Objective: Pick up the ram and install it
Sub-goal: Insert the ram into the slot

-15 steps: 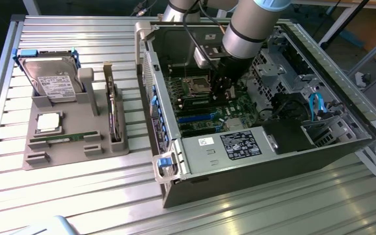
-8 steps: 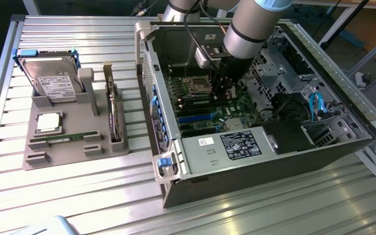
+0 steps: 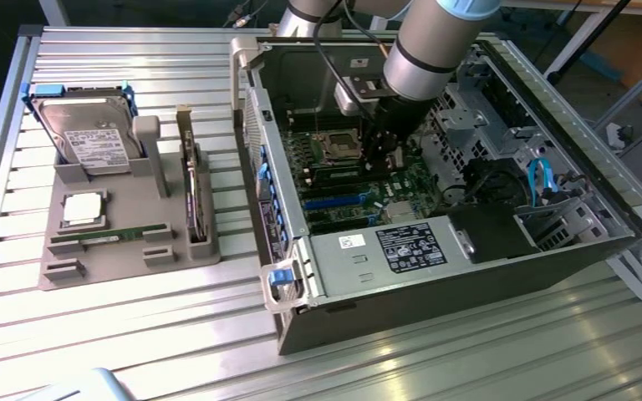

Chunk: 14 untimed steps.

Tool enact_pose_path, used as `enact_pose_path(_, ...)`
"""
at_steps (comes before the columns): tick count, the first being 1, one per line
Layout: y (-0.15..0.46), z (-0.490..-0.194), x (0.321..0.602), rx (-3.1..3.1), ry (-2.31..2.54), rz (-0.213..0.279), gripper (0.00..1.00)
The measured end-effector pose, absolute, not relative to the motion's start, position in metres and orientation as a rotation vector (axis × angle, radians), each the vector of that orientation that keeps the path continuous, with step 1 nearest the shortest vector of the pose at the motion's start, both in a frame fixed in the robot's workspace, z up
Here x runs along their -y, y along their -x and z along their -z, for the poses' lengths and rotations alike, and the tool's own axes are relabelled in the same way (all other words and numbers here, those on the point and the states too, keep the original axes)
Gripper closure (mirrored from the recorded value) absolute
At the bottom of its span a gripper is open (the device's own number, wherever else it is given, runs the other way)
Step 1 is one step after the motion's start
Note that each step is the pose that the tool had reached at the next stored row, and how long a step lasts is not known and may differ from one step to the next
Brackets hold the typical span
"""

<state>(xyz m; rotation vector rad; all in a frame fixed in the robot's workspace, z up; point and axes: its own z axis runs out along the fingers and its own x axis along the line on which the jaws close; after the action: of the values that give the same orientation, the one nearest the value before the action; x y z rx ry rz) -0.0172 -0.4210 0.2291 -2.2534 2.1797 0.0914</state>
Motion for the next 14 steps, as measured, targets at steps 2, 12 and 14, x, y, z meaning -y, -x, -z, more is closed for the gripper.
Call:
enact_pose_path(2, 0.0173, -0.229, 0.421, -2.18, 2.253, -0.091, 0.86)
enact_pose_path(12, 0.0173, -0.2267, 0.421, -2.188, 2.245, -0.091, 0.78)
enact_pose_path(14, 0.0173, -0.2282, 0.4211, -2.188, 2.245, -0.091, 0.78)
